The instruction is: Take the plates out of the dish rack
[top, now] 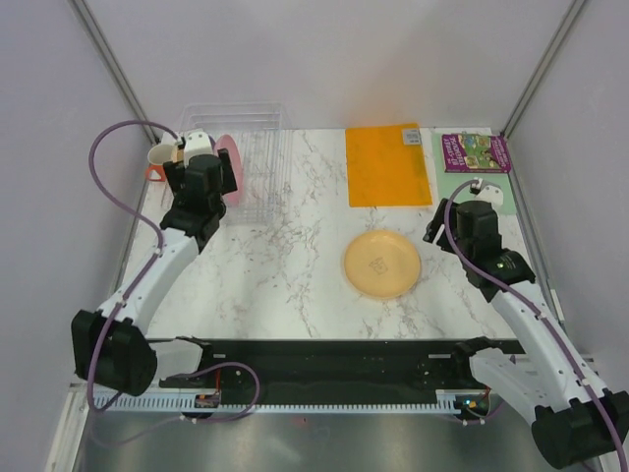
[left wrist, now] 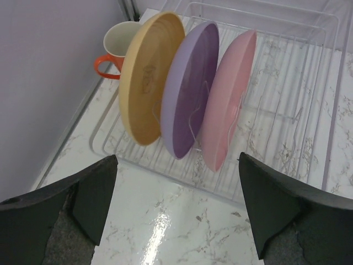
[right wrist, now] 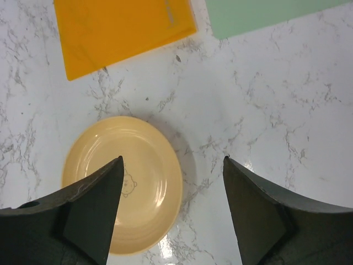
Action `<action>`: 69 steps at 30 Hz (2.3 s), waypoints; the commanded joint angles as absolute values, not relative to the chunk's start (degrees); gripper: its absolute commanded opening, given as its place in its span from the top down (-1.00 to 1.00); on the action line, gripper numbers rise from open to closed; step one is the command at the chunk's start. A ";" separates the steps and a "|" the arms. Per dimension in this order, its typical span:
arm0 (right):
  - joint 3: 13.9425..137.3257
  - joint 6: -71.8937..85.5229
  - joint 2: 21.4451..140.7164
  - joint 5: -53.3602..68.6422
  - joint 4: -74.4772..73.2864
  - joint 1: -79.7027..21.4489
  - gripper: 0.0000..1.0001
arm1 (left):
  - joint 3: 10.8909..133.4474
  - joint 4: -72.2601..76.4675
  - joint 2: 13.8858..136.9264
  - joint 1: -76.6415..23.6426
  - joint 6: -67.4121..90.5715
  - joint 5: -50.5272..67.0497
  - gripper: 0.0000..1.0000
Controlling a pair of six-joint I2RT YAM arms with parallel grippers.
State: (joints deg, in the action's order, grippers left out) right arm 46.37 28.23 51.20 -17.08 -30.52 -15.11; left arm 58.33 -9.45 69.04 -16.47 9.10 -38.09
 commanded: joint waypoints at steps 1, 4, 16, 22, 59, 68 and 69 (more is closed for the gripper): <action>48.43 26.81 52.73 -18.46 -32.08 -15.20 -0.59 | 65.98 -4.31 75.57 -15.64 4.57 -32.79 -0.86; 48.16 26.89 54.75 -17.84 -31.73 -15.20 -0.59 | 69.33 -3.96 80.15 -15.64 4.14 -32.43 -0.79; 46.85 27.07 55.11 -17.31 -30.15 -15.21 -0.59 | 76.19 2.02 94.21 -15.64 -2.28 -35.86 -0.69; 47.46 26.81 55.98 -18.02 -30.06 -15.21 -0.60 | 76.91 4.74 98.52 -15.73 -3.34 -40.42 -0.59; 48.34 26.46 55.73 -16.79 -30.93 -15.21 -0.61 | 79.18 43.24 96.17 -30.31 -52.99 -66.53 0.95; 52.65 25.75 52.38 -7.57 -31.29 -15.21 -0.61 | 82.96 -15.58 79.73 -38.23 -6.65 -57.08 0.95; 52.65 25.75 52.12 -5.64 -30.77 -15.12 -0.60 | 82.53 -17.91 75.63 -38.15 -1.81 -48.69 0.95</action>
